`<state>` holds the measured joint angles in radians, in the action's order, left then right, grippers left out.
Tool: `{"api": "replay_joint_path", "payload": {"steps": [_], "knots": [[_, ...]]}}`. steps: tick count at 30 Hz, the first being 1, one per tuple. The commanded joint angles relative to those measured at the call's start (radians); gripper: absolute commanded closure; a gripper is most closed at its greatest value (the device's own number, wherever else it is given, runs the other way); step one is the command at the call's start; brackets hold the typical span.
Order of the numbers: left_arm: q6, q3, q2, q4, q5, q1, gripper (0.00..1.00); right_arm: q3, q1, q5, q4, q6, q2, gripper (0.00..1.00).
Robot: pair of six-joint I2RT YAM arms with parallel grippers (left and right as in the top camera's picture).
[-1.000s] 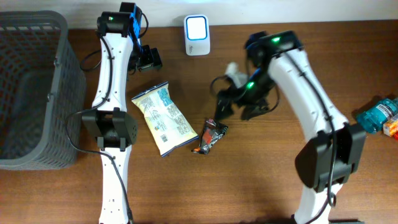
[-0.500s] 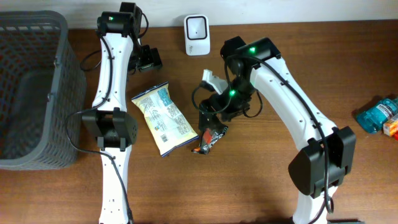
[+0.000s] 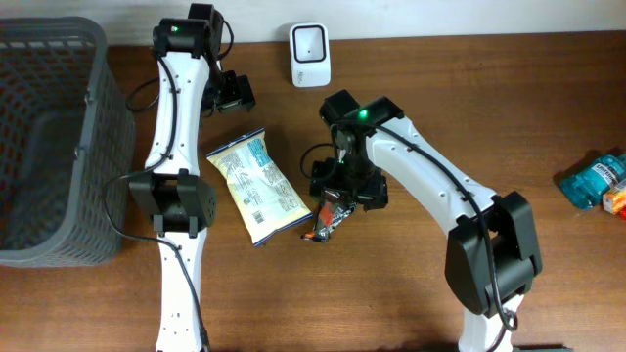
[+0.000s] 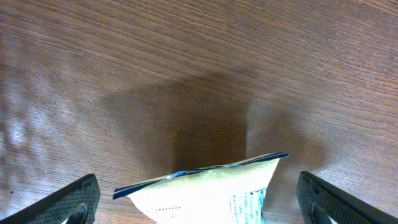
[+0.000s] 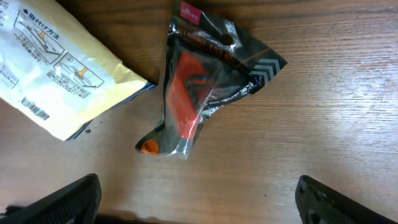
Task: Scan the item barcode
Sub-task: 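Reach the right gripper to the black hex wrench package and grasp it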
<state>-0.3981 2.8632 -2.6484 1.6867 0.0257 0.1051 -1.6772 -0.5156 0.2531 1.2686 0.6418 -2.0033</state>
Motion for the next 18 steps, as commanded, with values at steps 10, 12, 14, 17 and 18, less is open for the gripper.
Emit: {"api": "replay_joint_path", "payload": {"steps": [10,12,14,17,18], "knots": [[-0.009,0.014,0.008,0.001,-0.004,-0.002,0.01,0.135,-0.06,-0.136,-0.106,0.33,0.015,0.01],[-0.009,0.014,0.008,0.001,-0.004,-0.002,0.01,0.136,-0.074,-0.163,-0.107,0.368,0.014,0.01],[-0.009,0.014,0.008,0.002,-0.004,-0.002,0.01,0.136,-0.087,-0.172,-0.114,0.37,0.014,0.01],[-0.009,0.014,0.008,0.002,-0.004,-0.002,0.01,0.136,-0.106,-0.213,-0.132,0.377,0.01,0.01],[-0.009,0.014,0.008,0.002,-0.004,-0.002,0.01,0.136,-0.108,-0.217,-0.134,0.394,0.005,0.01]]}}
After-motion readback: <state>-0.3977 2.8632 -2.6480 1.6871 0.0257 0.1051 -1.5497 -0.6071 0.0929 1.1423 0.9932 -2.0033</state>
